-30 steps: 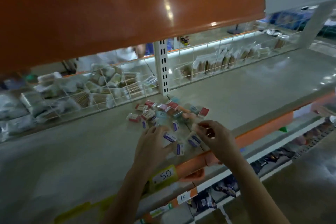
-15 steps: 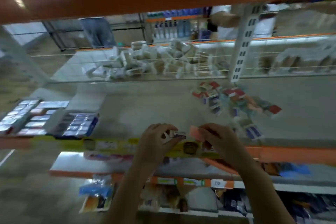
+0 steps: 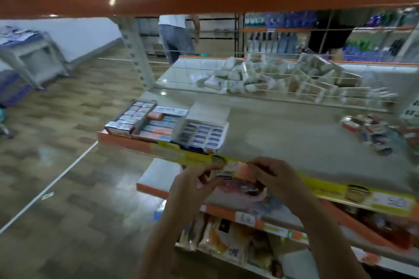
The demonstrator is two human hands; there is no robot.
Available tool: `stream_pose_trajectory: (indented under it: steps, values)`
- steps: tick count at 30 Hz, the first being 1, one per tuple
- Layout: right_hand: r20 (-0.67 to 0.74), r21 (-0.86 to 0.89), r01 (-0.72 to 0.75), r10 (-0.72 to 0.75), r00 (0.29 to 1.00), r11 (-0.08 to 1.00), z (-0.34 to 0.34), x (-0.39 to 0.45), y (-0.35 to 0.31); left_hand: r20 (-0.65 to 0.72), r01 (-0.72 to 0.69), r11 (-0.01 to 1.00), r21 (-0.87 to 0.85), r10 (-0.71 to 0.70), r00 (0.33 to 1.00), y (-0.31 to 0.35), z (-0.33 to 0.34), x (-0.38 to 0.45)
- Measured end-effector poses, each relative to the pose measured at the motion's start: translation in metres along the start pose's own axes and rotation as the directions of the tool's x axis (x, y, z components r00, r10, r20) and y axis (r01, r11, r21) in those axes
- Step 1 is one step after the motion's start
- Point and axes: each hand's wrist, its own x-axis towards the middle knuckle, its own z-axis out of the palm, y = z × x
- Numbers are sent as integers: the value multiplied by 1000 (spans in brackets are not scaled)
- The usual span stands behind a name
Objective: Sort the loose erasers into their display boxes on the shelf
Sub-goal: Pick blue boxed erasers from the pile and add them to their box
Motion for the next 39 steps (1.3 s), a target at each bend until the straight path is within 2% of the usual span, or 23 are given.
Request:
stream_pose_trajectory:
  steps: [6, 10, 14, 22, 27, 31, 36, 39]
  values:
    - [104, 105, 21, -32, 994, 994, 72, 19, -41, -23, -42, 999, 12, 43, 999, -59, -59, -4]
    - [134, 68, 21, -30, 991, 997, 91, 32, -46, -31, -54, 999, -7, 54, 998, -77, -74, 3]
    - [94, -62, 44, -38, 995, 997, 93, 50, -55, -14, -33, 999, -14, 33, 999, -94, -78, 23]
    - [56, -50, 56, -53, 997, 997, 79, 110, -55, 76, -86, 981, 172, 74, 994, -101, -73, 95]
    - [68, -151, 30, -20, 997, 988, 73, 142, -47, 95, -181, 926, 331, 158, 983, -102, -68, 129]
    - [133, -139, 27, -8, 991, 990, 73, 153, -45, 146, -322, 811, 488, 288, 946, -109, -66, 143]
    - [215, -221, 6, 42, 976, 975, 71, 160, -42, 185, -383, 742, 550, 338, 923, -117, -72, 148]
    - [240, -245, -21, 82, 967, 969, 71, 162, -41, 212, -412, 737, 536, 355, 911, -119, -77, 151]
